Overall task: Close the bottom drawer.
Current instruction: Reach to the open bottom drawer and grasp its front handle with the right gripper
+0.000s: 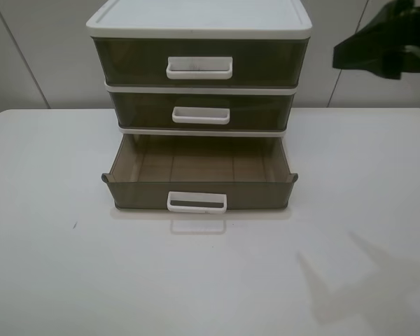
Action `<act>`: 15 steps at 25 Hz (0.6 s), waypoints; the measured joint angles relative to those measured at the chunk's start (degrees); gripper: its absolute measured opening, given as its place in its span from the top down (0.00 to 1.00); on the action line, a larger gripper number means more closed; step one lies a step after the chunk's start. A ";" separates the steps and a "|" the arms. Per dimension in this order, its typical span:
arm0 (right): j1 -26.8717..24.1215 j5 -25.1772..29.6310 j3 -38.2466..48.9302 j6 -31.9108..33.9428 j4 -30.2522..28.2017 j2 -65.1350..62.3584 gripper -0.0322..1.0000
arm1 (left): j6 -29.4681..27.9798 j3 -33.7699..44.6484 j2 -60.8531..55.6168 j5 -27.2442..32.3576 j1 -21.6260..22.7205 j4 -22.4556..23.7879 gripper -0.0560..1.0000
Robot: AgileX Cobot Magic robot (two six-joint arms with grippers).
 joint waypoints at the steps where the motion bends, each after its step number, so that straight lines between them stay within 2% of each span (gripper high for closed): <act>1: 2.90 -1.78 0.00 0.00 0.00 2.01 0.19 | 0.00 0.00 0.00 0.00 0.00 0.00 0.27; 4: 11.37 -7.89 0.00 0.00 0.00 8.95 0.19 | 0.00 0.00 0.00 0.00 0.00 0.00 0.27; 7: 16.49 -12.64 0.00 0.00 -0.74 13.89 0.19 | 0.00 0.00 0.00 0.00 0.00 0.00 0.27; 11: 19.38 -16.64 1.12 -0.06 -3.03 17.25 0.19 | 0.00 0.00 0.00 0.00 0.00 0.00 0.27; 15: 19.76 -24.42 8.15 -0.06 -3.19 17.36 0.19 | 0.00 0.00 0.00 0.00 0.00 0.00 0.27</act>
